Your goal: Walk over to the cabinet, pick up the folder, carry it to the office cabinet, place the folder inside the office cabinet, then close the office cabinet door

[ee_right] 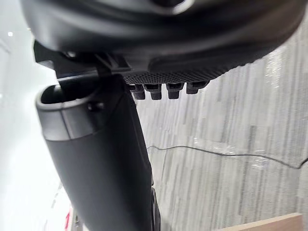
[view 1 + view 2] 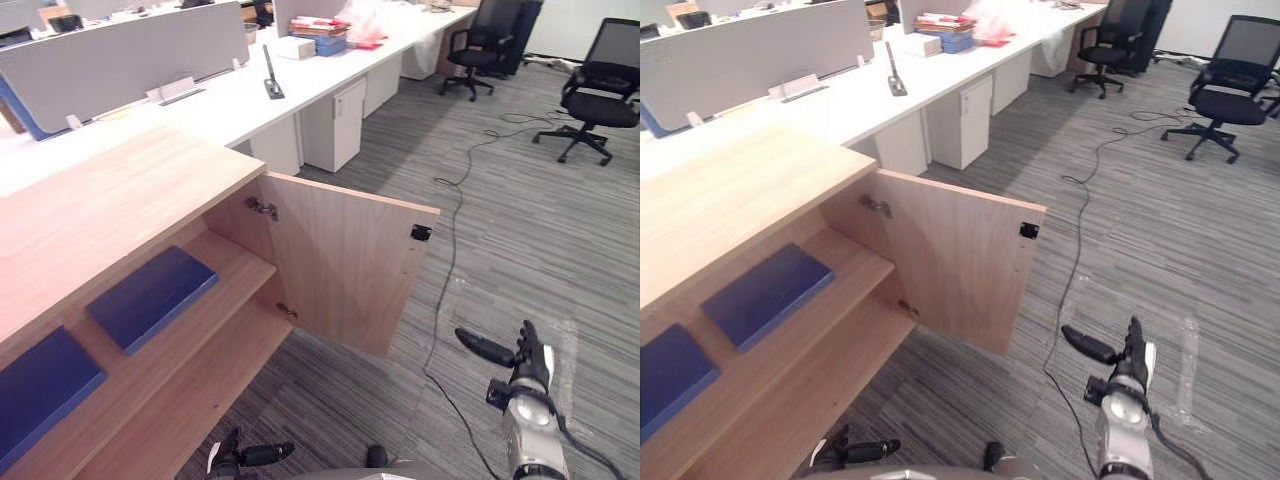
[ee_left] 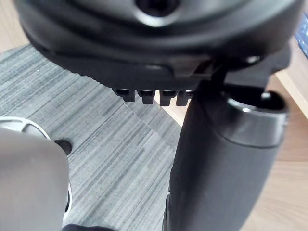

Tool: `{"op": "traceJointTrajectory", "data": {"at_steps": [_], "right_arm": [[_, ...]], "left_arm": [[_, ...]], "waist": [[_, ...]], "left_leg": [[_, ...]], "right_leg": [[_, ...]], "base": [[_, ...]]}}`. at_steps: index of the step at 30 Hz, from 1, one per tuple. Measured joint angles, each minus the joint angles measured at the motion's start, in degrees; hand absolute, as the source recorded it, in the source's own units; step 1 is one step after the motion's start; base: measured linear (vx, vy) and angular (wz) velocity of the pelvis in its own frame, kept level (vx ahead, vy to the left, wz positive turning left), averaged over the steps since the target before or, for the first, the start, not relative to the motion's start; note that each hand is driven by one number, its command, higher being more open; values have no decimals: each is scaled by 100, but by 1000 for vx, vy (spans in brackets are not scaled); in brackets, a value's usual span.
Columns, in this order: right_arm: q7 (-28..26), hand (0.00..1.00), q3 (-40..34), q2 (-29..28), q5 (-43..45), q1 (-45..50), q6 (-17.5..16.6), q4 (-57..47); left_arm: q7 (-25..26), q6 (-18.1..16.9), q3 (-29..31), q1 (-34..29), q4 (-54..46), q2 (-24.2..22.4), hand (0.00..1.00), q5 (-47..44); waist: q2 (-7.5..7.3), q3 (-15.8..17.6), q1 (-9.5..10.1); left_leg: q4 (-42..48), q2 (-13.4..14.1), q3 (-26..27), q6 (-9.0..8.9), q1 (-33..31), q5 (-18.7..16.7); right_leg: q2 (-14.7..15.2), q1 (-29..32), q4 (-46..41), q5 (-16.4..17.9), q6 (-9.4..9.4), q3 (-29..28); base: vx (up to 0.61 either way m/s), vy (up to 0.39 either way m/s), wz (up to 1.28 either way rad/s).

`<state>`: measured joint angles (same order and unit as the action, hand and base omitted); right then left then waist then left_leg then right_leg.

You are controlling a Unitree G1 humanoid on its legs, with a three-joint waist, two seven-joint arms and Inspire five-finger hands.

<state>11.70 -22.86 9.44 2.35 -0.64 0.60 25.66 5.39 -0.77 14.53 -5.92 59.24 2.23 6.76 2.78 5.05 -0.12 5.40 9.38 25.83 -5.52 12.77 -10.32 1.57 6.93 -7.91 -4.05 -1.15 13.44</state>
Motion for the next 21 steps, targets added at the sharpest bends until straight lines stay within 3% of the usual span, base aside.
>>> {"op": "traceJointTrajectory", "data": {"at_steps": [7, 17, 21], "right_arm": [[-87, 100, 729, 851, 383, -1279, -308, 599], [-394, 100, 1638, 980, 680, -2985, -311, 2612], [-453, 100, 1756, 1094, 681, -3181, -297, 2823]], "left_arm": [[-73, 15, -89, -294, 141, 191, 100, -6], [-71, -24, -223, -308, 138, 240, 100, -287], [-71, -46, -239, -299, 138, 272, 100, -342]], "waist": [[-1, -1, 151], [-117, 62, 447], [-148, 84, 440]], "left_leg": [[-130, -68, -336, 15, -129, 173], [-339, -118, -654, 8, -167, 361], [-330, -119, -746, 8, -166, 361]], "right_leg": [[5, -178, 495, -236, -18, 222], [-37, -540, 1275, -655, -69, 477], [-22, -580, 1279, -658, -70, 532]], "base": [[-7, -20, 16], [-88, -31, 15], [-67, 12, 7]]}}
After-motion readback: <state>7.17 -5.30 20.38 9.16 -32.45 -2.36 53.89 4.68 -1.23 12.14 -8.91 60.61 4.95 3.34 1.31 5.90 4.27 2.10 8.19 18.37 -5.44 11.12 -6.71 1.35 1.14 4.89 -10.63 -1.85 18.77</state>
